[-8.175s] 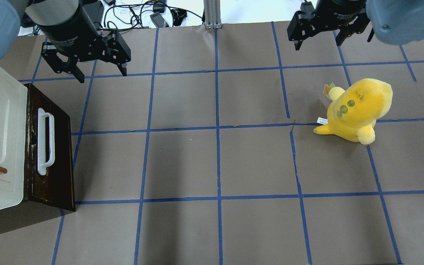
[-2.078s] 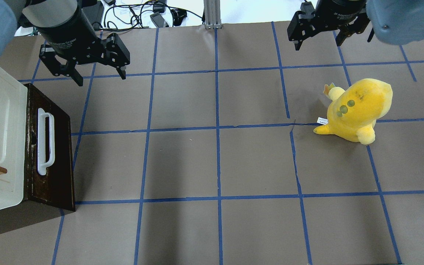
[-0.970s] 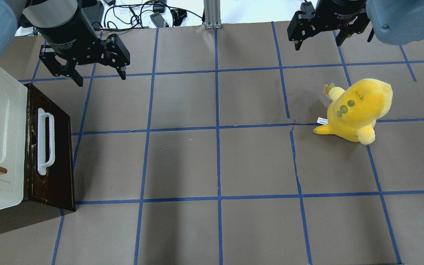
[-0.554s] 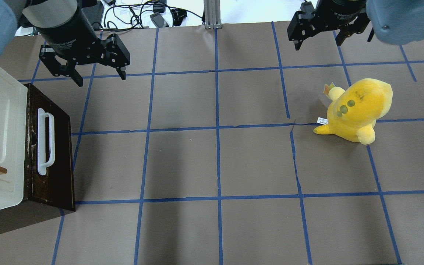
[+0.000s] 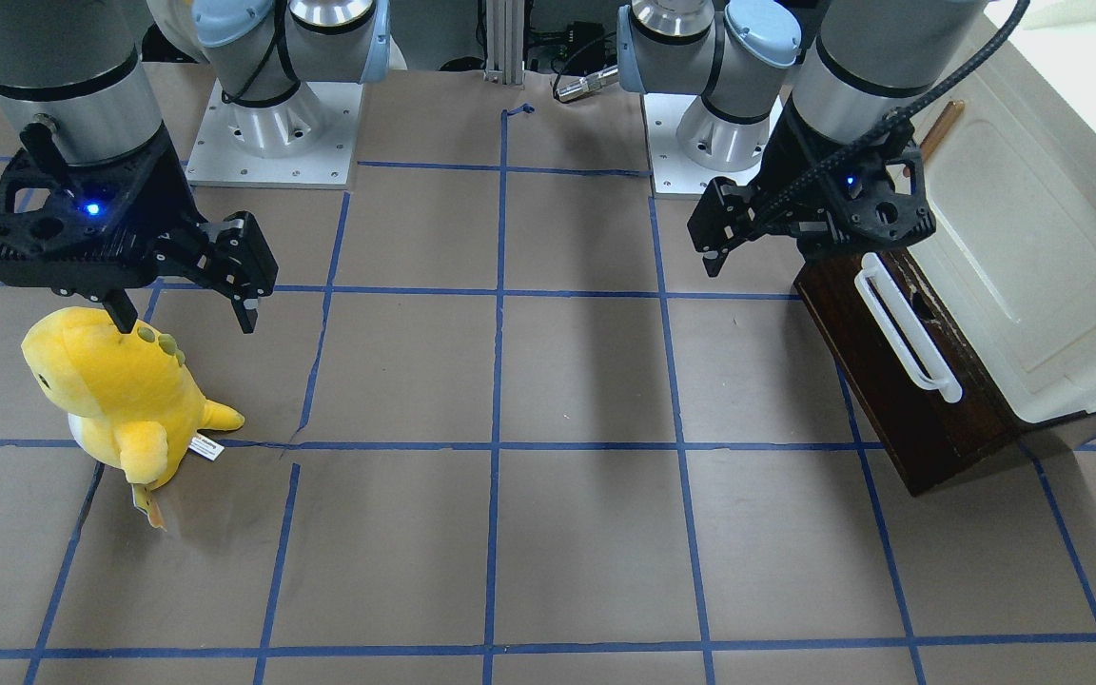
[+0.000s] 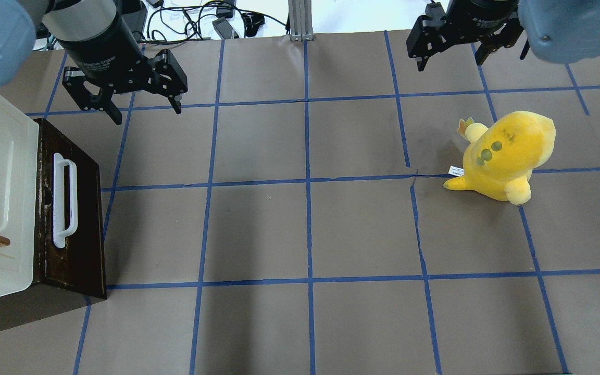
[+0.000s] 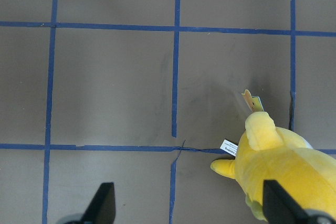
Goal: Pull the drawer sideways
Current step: 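Reach the left gripper down to the white drawer handle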
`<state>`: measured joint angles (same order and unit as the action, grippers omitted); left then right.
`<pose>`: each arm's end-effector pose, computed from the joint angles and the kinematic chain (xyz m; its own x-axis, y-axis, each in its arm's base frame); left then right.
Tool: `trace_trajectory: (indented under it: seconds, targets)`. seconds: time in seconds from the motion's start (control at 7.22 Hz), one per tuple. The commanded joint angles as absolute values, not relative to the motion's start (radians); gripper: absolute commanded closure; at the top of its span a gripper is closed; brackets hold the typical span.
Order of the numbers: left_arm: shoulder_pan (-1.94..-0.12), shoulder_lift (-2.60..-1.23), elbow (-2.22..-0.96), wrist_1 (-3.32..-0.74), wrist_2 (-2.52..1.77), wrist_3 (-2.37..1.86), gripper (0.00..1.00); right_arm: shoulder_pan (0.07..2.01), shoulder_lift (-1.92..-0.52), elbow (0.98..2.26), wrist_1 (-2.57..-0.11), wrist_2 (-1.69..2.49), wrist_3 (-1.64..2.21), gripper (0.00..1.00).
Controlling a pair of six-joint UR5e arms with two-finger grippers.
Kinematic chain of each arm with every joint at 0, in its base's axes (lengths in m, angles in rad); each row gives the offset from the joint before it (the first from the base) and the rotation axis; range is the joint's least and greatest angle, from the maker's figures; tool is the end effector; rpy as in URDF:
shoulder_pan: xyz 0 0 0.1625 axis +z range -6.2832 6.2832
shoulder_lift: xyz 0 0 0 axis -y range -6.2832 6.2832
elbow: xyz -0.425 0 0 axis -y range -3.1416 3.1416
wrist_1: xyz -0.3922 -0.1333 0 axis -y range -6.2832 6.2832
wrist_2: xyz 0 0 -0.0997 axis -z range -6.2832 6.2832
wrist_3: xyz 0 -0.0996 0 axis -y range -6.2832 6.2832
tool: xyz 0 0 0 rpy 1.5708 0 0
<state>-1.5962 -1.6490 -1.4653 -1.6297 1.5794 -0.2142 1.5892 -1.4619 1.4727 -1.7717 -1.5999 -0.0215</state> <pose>-0.1457 -0.5182 0.4942 -0.9822 -0.1873 -0.0151 -0.1877 0.9818 0.0291 0.1406 -0.5526 0.5018 -0.9989 -0.0340 0.0326 -0.0396 0.9813 -0.1883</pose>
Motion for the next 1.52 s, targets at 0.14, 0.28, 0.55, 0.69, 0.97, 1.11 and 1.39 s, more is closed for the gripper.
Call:
trace_trajectory:
  seconds: [0.14, 0.28, 0.55, 0.69, 0.97, 1.11, 1.39]
  targets:
    - [-1.740, -1.753, -1.470, -1.626, 1.843, -0.276, 0.00, 1.589, -1.462, 1.473, -1.772, -1.600, -0.021, 0.00]
    - [-1.778, -1.794, -1.471, -1.640, 1.953, -0.340, 0.00, 1.589, -1.462, 1.473, -1.772, -1.598, -0.021, 0.00]
    - [-1.836, -1.856, -1.505, -1.658, 2.162, -0.386, 0.00, 1.589, -1.462, 1.473, -1.772, -1.598, -0.021, 0.00]
    - [-1.836, -1.879, -1.546, -1.684, 2.248, -0.409, 0.00, 1.589, -1.462, 1.473, -1.772, -1.598, -0.021, 0.00]
    - [-1.836, -1.926, -1.665, -1.684, 2.434, -0.413, 0.00, 1.589, -1.462, 1.473, -1.772, -1.600, -0.021, 0.00]
    - [-1.832, -1.940, -1.714, -1.689, 2.532, -0.410, 0.00, 1.589, -1.462, 1.473, -1.772, -1.600, -0.021, 0.00]
    - [-1.781, -1.944, -1.762, -1.754, 2.629, -0.400, 0.00, 1.589, -1.462, 1.473, -1.772, -1.600, -0.021, 0.00]
